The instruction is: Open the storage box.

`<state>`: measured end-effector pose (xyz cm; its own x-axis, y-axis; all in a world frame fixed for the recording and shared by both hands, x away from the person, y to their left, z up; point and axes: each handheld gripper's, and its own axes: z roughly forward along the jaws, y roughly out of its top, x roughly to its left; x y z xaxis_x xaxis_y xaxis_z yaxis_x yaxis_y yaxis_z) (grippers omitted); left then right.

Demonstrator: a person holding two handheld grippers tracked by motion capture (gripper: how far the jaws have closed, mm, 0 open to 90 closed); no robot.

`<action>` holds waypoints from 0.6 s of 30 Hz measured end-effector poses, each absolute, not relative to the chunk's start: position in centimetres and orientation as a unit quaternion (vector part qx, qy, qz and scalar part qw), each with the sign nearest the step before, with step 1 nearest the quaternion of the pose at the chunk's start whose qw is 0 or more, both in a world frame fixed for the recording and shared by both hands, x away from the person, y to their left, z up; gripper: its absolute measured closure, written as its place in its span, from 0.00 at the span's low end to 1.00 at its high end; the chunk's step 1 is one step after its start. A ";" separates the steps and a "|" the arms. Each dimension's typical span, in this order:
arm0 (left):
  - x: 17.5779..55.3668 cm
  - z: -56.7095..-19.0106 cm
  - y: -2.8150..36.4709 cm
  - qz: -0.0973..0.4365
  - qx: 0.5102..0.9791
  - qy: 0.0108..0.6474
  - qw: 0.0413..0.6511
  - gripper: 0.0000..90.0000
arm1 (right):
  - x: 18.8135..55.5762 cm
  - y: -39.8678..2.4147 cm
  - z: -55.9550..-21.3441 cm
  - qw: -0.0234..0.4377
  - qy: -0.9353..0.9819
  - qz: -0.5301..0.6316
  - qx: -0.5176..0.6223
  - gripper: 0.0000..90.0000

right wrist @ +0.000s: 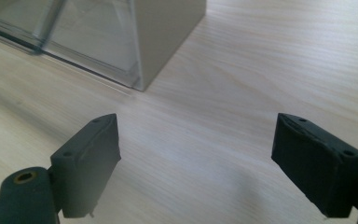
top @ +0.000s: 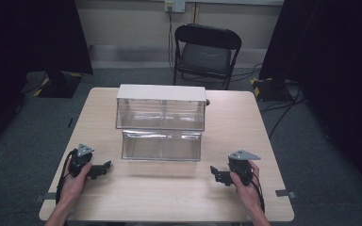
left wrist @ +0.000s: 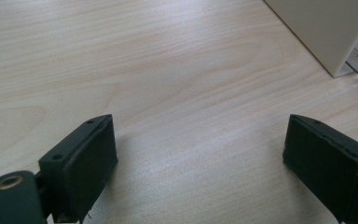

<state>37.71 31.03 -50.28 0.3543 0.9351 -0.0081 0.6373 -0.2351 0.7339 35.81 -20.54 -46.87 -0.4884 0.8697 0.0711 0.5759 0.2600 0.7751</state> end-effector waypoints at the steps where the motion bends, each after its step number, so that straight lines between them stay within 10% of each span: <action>1: 37.7 -50.3 31.0 0.224 0.753 0.522 0.331 0.10 | 35.8 -20.4 -46.7 0.187 0.772 0.392 0.464 0.16; 18: 37.7 -50.3 31.0 0.224 0.753 0.522 0.331 0.10 | 36.1 -16.0 -45.3 0.157 0.801 0.406 0.411 0.16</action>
<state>37.71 31.03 -50.27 0.3537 0.9353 -0.0079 0.6381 -0.2351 0.7332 36.08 -16.00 -45.30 -0.6130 0.7857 0.0831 0.5310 0.3318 0.7797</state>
